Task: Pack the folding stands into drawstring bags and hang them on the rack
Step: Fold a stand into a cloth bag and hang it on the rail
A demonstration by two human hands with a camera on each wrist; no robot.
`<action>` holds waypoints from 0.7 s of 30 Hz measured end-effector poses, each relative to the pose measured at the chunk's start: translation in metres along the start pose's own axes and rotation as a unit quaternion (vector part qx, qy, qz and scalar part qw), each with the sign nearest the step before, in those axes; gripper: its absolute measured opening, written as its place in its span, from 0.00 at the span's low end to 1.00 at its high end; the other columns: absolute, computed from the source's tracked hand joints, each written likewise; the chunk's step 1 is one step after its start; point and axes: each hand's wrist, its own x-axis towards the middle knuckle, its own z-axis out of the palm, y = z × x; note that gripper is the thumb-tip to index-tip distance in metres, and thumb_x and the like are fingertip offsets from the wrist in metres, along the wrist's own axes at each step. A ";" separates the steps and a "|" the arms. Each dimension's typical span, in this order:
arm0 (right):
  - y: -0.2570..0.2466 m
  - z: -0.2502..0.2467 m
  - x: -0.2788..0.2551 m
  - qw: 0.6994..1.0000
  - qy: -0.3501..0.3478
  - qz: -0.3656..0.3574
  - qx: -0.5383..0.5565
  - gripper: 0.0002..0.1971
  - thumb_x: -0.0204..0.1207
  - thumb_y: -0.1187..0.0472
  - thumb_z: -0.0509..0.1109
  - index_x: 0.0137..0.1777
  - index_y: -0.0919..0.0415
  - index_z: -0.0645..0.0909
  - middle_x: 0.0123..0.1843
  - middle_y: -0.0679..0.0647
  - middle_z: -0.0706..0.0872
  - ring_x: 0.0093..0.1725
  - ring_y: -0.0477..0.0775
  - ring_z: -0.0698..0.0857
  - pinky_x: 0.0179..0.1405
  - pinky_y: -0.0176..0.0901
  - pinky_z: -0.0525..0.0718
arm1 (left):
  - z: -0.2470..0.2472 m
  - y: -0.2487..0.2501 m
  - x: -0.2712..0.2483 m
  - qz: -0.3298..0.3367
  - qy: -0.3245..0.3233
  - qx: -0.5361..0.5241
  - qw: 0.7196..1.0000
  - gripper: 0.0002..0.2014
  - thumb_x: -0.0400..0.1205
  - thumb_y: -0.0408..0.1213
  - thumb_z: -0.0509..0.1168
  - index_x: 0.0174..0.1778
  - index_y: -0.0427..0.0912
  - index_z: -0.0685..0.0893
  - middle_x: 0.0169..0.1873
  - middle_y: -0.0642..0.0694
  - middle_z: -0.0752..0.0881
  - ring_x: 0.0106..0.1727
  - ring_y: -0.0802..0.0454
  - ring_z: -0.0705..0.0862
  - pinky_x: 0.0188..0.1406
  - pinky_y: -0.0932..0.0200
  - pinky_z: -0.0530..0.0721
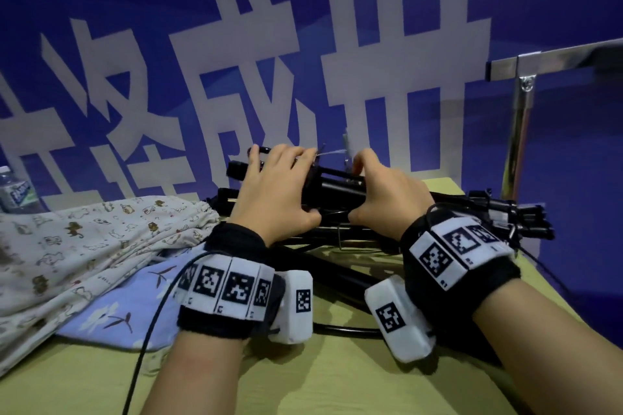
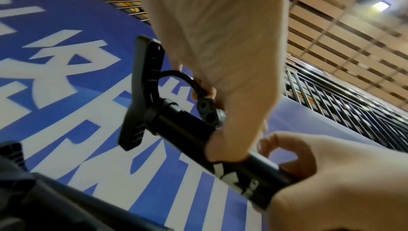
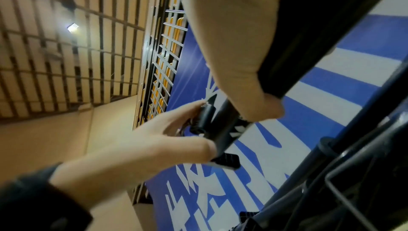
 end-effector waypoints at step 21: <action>0.020 -0.040 -0.025 0.966 0.056 -0.075 -0.239 0.25 0.79 0.66 0.62 0.74 0.61 0.59 0.56 0.55 0.84 0.47 0.59 0.87 0.34 0.46 0.70 | -0.010 0.073 0.020 0.049 0.120 0.102 0.986 0.29 0.46 0.45 0.83 0.41 0.39 0.86 0.30 0.46 0.86 0.35 0.46 0.85 0.48 0.45 0.84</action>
